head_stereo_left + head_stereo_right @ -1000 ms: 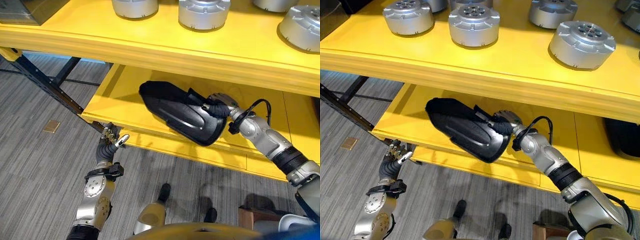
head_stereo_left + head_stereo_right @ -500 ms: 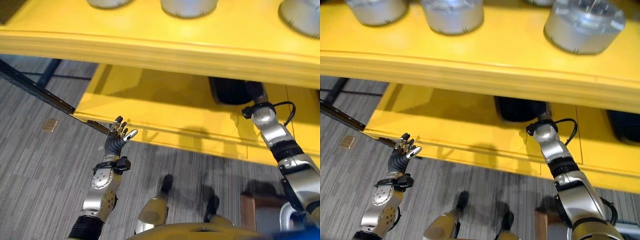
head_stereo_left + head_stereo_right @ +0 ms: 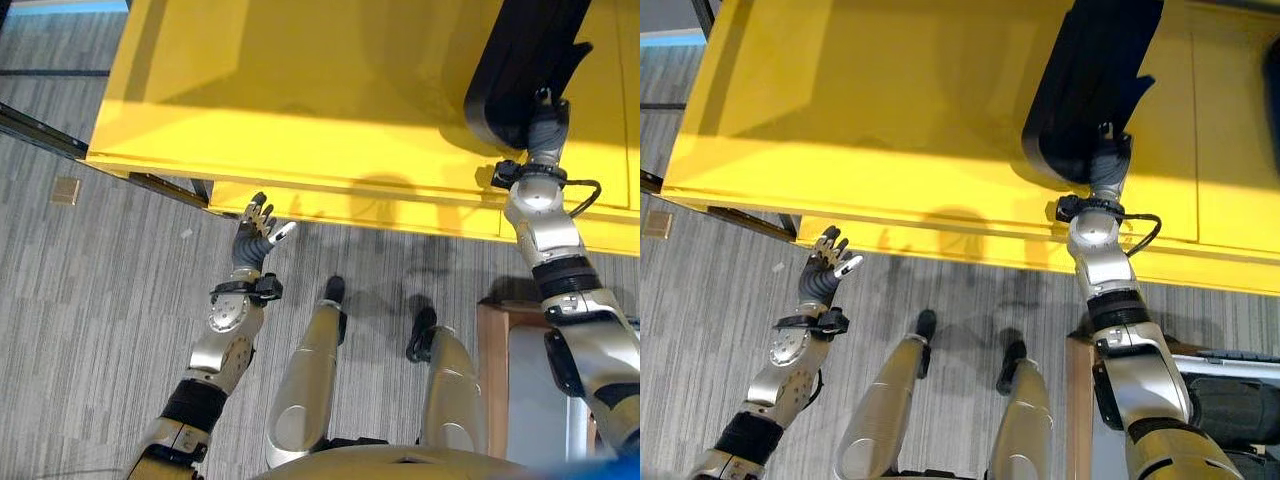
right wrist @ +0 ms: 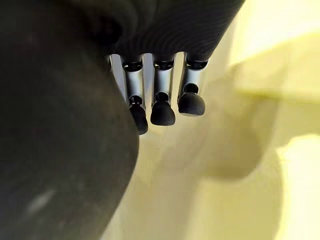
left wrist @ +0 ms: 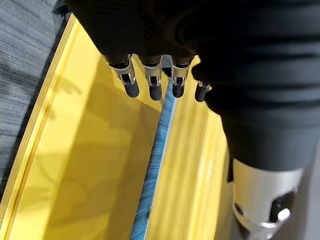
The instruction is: Move parts from the plastic box to the shelf.
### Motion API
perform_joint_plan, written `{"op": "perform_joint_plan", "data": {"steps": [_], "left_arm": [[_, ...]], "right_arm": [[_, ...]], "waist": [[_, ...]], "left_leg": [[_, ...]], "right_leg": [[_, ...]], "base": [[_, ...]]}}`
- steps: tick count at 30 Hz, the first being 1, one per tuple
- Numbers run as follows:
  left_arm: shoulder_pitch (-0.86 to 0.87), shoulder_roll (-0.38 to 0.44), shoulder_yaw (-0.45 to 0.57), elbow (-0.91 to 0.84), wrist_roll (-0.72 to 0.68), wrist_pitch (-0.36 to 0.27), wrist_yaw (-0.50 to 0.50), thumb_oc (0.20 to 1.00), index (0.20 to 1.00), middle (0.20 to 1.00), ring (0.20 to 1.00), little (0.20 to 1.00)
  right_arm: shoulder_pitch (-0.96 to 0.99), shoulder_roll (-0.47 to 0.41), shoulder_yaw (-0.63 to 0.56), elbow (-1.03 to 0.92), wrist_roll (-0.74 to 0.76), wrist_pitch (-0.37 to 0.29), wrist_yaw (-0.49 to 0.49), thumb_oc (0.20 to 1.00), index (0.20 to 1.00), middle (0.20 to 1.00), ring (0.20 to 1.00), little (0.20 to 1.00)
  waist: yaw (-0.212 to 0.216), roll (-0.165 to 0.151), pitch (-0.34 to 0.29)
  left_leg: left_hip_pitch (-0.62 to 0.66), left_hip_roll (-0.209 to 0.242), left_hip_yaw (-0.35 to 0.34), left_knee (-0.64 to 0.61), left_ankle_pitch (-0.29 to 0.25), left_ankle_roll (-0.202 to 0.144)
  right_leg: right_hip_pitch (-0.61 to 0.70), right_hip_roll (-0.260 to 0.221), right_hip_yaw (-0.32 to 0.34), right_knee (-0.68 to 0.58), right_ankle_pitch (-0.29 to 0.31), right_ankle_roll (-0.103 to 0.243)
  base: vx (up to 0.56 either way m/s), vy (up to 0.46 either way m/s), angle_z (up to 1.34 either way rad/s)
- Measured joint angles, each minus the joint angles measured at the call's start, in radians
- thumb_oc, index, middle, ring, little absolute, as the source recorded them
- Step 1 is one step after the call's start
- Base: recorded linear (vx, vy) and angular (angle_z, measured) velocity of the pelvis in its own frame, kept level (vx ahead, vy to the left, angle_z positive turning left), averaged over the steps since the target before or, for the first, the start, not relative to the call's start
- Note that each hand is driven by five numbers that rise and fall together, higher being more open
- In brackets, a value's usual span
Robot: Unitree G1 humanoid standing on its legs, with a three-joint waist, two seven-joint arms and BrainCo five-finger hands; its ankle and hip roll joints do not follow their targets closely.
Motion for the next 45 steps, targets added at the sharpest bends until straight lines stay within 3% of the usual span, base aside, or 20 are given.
{"op": "perform_joint_plan", "data": {"steps": [4, 11, 27, 35, 45], "left_arm": [[-0.023, -0.001, -0.016, 0.000, 0.001, -0.001, 0.016, 1.000, 1.000, 1.000, 1.000, 1.000], [-0.059, 0.004, -0.051, -0.001, 0.000, -0.002, 0.016, 1.000, 1.000, 1.000, 1.000, 1.000], [-0.076, 0.052, -0.055, -0.004, -0.001, -0.005, 0.015, 1.000, 1.000, 1.000, 1.000, 1.000], [-0.078, 0.052, -0.058, -0.004, -0.001, -0.004, 0.011, 1.000, 1.000, 1.000, 1.000, 1.000], [-0.081, 0.053, -0.071, -0.004, -0.001, -0.005, 0.012, 1.000, 1.000, 1.000, 1.000, 1.000]], "right_arm": [[-0.042, -0.022, 0.024, 0.011, 0.007, 0.000, -0.018, 0.200, 0.200, 0.200, 0.200, 0.200], [-0.334, -0.200, 0.177, 0.118, 0.008, 0.001, -0.020, 0.200, 0.200, 0.200, 0.200, 0.200], [-0.544, -0.428, 0.368, 0.477, -0.037, 0.014, 0.050, 0.200, 0.200, 0.200, 0.200, 0.200], [-0.548, -0.429, 0.394, 0.514, -0.012, 0.012, 0.088, 0.200, 0.200, 0.200, 0.200, 0.200], [-0.552, -0.293, 0.386, 0.582, 0.051, 0.011, 0.093, 0.200, 0.200, 0.200, 0.200, 0.200]], "waist": [[-0.008, -0.003, 0.002], [-0.036, -0.024, 0.013], [-0.035, -0.032, 0.010], [-0.036, -0.032, 0.010], [-0.038, -0.035, 0.008]], "left_leg": [[-0.025, 0.002, 0.005, 0.003, 0.006, -0.002], [-0.101, 0.004, 0.020, 0.012, 0.019, -0.004], [-0.101, 0.001, 0.024, -0.003, 0.019, -0.002], [-0.101, 0.002, 0.029, -0.003, 0.022, 0.002], [-0.100, 0.002, 0.032, -0.004, 0.022, 0.003]], "right_leg": [[-0.030, 0.001, 0.006, 0.007, 0.002, 0.001], [-0.123, 0.004, 0.030, 0.023, 0.019, 0.006], [-0.122, 0.000, 0.030, 0.011, 0.022, 0.008], [-0.122, 0.001, 0.030, 0.002, 0.031, 0.011], [-0.122, 0.001, 0.032, 0.000, 0.034, 0.012]], "base": [[-0.04, -0.008, -0.05], [-0.01, -0.001, -0.05], [0.00, 0.000, 0.00], [0.00, 0.000, 0.00], [0.00, 0.000, 0.00]]}}
